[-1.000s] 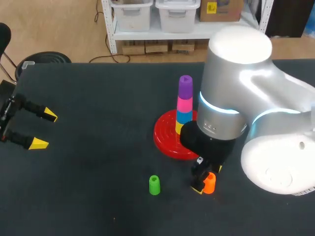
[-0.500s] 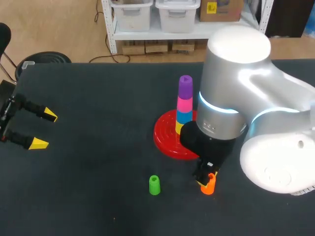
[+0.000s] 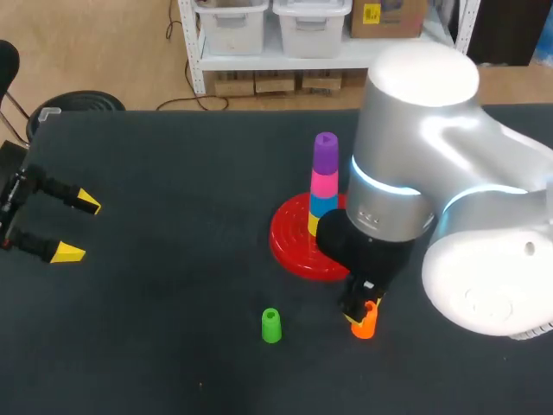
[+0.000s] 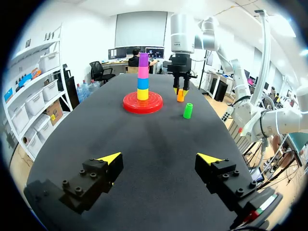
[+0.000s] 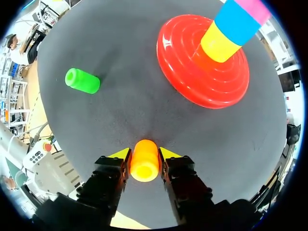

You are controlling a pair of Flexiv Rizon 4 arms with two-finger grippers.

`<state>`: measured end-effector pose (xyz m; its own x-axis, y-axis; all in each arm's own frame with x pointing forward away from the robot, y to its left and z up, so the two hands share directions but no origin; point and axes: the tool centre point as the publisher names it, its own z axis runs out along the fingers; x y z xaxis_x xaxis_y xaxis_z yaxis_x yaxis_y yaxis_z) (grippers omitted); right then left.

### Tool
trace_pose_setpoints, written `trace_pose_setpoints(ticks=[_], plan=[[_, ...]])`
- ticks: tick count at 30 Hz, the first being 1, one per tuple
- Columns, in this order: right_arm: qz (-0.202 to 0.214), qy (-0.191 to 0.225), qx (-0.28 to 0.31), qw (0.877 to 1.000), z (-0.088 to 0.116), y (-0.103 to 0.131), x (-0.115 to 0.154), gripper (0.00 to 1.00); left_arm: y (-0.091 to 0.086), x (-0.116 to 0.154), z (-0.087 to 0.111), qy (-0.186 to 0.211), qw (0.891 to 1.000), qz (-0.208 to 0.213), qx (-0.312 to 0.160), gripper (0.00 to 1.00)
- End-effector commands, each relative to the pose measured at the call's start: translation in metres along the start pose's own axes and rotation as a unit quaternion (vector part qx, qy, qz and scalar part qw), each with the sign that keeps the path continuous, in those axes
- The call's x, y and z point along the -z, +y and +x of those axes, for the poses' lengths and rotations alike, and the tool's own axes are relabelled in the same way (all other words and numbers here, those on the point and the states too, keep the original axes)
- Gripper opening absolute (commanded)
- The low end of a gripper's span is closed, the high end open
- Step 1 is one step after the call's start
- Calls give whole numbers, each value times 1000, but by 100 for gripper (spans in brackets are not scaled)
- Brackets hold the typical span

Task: Pick up and stack the cylinders on the red base in this order: pink,purple,orange,green

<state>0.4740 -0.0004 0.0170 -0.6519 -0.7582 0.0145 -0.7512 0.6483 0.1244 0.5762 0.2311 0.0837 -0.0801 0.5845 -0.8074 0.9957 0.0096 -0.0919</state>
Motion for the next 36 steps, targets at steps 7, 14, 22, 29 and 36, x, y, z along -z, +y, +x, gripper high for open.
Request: trace_pose_setpoints(ticks=[7,14,22,29,36], plan=[[11,-41,6,999,-3,-3,54,0,0,0,1,-1,1000,0,-1,100],[36,-45,45,997,-26,-10,115,0,0,0,1,-1,1000,0,-1,100],[60,-38,92,993,-55,-20,192,0,0,0,1,-1,1000,0,-1,100],[42,-60,117,990,-80,-34,246,0,0,0,1,-1,1000,0,-1,100],[36,-37,128,990,-103,-47,263,0,0,0,1,-1,1000,0,-1,100]])
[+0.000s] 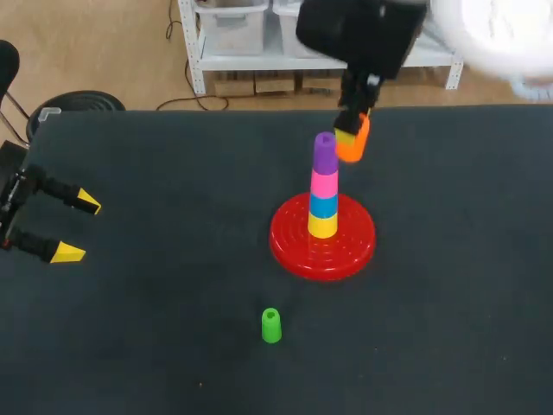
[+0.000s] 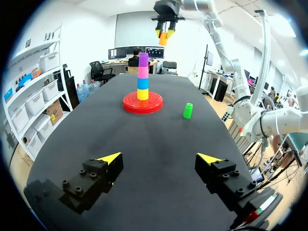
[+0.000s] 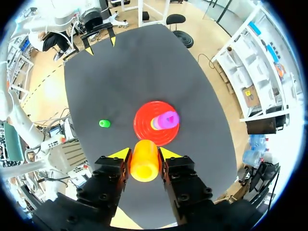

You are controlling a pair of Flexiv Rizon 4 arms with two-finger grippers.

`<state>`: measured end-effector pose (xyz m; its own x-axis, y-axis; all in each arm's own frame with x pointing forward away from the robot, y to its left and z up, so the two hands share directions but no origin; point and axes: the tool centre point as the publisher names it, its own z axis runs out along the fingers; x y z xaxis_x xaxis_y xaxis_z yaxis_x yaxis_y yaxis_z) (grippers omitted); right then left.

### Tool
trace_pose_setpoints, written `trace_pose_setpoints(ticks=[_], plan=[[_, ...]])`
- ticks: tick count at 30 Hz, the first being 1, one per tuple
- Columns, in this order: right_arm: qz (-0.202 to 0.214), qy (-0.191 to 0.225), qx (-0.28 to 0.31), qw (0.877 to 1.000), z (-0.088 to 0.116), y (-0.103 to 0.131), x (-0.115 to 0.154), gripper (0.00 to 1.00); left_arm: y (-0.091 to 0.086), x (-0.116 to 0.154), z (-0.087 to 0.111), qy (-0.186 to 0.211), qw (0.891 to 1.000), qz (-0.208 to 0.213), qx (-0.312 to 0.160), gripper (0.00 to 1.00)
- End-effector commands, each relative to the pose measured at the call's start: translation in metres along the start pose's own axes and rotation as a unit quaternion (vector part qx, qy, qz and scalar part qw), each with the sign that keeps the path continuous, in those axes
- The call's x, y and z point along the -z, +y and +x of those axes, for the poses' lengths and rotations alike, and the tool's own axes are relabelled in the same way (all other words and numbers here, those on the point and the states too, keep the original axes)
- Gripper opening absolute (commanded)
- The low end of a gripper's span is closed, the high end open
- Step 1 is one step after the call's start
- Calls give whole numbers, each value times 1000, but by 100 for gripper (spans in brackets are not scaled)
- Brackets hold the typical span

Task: Pick up and stack the cylinders on the red base in this order: pink,purple,orange,green

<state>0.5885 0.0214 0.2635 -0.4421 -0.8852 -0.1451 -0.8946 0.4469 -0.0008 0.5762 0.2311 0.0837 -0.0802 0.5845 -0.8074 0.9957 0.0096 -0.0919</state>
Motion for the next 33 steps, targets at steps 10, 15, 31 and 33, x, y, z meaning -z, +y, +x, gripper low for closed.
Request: trace_pose_setpoints(ticks=[10,15,31,33], plan=[[-54,54,19,997,-33,-20,-17,0,0,0,1,-1,1000,0,-1,100],[-66,55,23,996,-35,-27,-27,0,0,0,1,-1,1000,0,-1,100],[-86,69,29,993,-46,-51,-42,0,0,0,1,-1,1000,0,-1,100],[-88,68,31,993,-48,-52,-43,0,0,0,1,-1,1000,0,-1,100]])
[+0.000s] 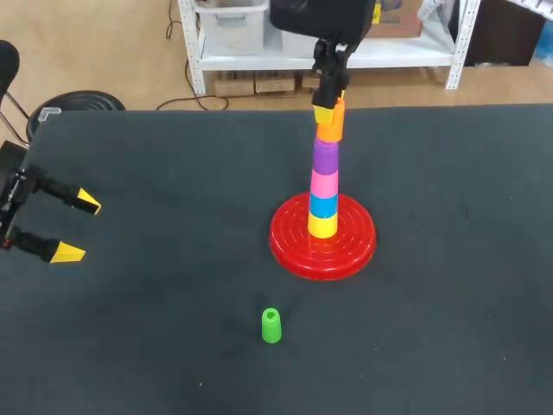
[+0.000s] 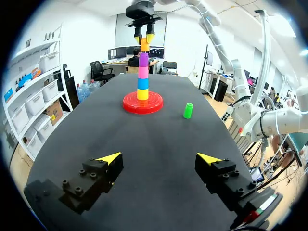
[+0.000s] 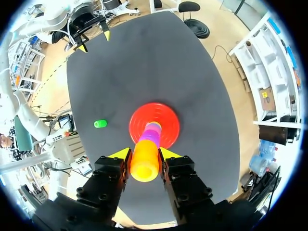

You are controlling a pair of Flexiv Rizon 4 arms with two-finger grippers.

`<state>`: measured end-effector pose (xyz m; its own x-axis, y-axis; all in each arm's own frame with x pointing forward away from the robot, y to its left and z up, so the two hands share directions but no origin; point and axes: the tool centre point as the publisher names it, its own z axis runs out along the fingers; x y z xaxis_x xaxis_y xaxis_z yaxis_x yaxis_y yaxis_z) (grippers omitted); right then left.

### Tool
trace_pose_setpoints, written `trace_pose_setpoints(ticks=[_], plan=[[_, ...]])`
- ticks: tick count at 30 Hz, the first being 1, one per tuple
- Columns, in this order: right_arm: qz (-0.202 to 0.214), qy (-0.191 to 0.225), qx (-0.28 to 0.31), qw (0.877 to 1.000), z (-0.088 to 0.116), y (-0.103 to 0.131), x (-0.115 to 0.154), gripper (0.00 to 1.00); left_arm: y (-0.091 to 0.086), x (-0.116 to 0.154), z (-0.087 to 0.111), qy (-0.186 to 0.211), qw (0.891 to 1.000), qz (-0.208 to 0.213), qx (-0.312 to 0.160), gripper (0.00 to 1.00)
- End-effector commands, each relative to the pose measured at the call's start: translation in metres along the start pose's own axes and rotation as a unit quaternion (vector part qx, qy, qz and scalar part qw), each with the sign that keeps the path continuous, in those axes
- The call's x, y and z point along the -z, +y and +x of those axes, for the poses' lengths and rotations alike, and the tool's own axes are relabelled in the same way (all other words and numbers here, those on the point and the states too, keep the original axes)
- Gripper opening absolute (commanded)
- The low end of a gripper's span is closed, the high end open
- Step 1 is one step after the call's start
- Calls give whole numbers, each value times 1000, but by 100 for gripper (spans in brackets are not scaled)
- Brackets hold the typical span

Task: Pick up and stack the cylinders on the red base in this order: pink,purple,orange,green

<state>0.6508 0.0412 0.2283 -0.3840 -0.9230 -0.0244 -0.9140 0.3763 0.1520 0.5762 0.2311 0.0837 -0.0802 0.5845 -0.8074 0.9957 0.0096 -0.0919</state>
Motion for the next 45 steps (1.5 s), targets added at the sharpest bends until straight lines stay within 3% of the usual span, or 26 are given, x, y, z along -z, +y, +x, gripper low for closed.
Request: trace_pose_setpoints(ticks=[1,45], plan=[[-9,5,2,1000,-8,-7,0,0,0,0,1,-1,1000,0,-1,100],[-5,30,0,1000,0,4,-18,0,0,0,1,-1,1000,0,-1,100]])
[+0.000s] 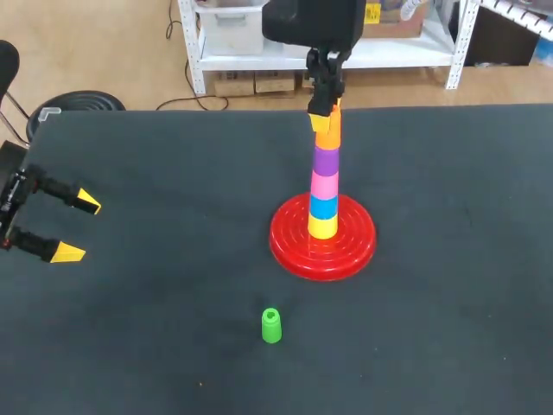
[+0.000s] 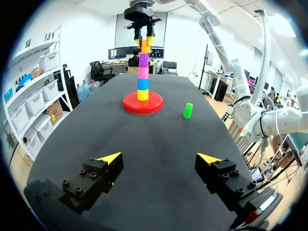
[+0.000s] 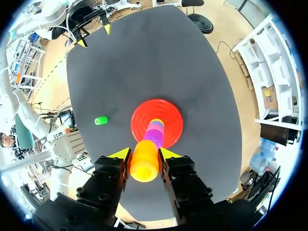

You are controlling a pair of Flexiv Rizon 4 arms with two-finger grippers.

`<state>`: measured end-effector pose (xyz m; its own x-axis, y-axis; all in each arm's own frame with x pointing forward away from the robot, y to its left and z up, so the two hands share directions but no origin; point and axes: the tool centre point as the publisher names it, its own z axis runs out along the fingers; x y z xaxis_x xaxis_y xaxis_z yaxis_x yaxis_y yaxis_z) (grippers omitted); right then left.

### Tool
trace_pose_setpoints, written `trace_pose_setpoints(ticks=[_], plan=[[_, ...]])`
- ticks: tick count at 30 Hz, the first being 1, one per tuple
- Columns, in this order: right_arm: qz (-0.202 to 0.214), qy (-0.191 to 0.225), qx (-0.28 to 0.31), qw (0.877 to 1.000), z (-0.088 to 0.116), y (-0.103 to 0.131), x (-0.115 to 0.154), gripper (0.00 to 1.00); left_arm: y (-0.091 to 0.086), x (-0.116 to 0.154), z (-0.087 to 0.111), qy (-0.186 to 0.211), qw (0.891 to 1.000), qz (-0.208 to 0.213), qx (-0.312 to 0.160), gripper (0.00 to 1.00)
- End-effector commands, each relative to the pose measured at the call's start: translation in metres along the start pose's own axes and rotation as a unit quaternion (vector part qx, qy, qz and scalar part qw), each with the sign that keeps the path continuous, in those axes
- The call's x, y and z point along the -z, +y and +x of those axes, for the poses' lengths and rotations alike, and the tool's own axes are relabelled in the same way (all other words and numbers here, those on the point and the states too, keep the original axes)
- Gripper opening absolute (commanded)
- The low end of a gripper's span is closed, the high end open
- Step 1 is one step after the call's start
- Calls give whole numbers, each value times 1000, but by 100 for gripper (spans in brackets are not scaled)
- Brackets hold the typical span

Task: Pick up and stack the cylinders on the red base in this order: pink,purple,orange,green

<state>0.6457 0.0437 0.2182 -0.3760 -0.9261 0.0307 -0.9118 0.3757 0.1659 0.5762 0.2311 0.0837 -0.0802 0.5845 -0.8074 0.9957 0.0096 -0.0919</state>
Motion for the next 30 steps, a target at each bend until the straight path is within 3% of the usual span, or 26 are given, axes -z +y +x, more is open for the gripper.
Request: trace_pose_setpoints(ticks=[1,30], plan=[[4,3,1,1000,0,0,-7,0,0,0,1,-1,1000,0,-1,100],[-1,1,12,1000,-3,-2,-19,0,0,0,1,-1,1000,0,-1,100]])
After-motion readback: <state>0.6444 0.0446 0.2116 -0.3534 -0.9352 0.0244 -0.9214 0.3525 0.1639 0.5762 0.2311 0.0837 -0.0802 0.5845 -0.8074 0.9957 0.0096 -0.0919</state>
